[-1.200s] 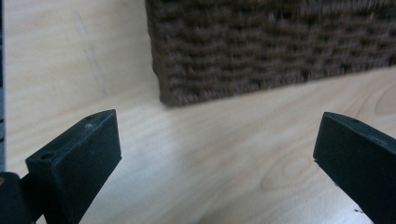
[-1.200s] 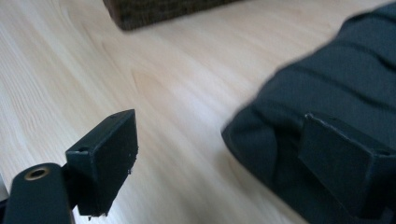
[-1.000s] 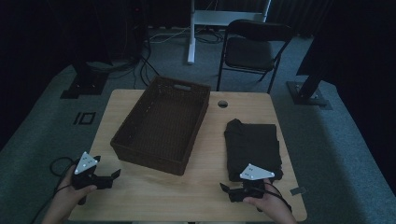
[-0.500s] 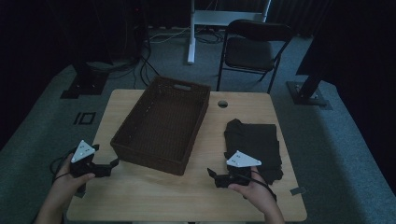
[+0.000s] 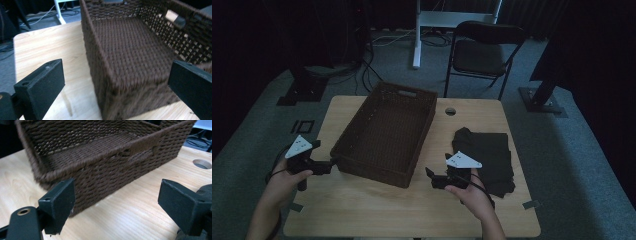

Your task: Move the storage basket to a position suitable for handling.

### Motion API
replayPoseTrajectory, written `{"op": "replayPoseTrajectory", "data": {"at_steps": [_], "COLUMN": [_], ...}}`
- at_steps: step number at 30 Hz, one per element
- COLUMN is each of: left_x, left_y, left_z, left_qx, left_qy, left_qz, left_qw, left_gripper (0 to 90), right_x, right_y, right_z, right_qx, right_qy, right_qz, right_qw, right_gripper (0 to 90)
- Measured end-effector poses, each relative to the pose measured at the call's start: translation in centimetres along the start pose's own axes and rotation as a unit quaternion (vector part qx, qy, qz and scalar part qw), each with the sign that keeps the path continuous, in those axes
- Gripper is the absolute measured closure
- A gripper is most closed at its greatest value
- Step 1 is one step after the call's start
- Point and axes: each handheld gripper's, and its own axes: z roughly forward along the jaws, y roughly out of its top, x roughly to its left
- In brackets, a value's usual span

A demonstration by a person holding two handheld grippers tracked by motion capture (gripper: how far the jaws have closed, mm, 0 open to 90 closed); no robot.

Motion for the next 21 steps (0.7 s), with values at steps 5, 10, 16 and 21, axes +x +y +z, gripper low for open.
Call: {"op": "replayPoseTrajectory", "data": {"at_steps": [5, 10, 16, 21], "left_x": [0.7, 1.6, 2.3, 2.5], "left_y": [0.8, 1.6, 1.9, 2.2], "left_z": [1.3, 2.7, 4.2, 5.1], "left_qx": [0.004, 0.003, 0.012, 0.019], "left_qy": [0.002, 0.007, 0.002, 0.001], "left_qz": [0.008, 0.003, -0.006, -0.006], "left_qw": [1.0000, 1.0000, 0.9999, 0.9998], "left_gripper": [1.1, 1.2, 1.2, 1.2], "right_x": [-0.2, 0.1, 0.9, 1.6], "right_y": [0.9, 1.8, 2.9, 3.5], "right_z": [0.7, 1.8, 3.7, 5.8], "right_qx": [-0.005, -0.009, -0.018, -0.016], "right_qy": [-0.020, -0.030, -0.034, -0.048], "right_qz": [0.010, 0.025, 0.058, 0.083], "right_qw": [0.9997, 0.9992, 0.9976, 0.9953], "right_gripper": [14.1, 14.1, 15.5, 18.7]}}
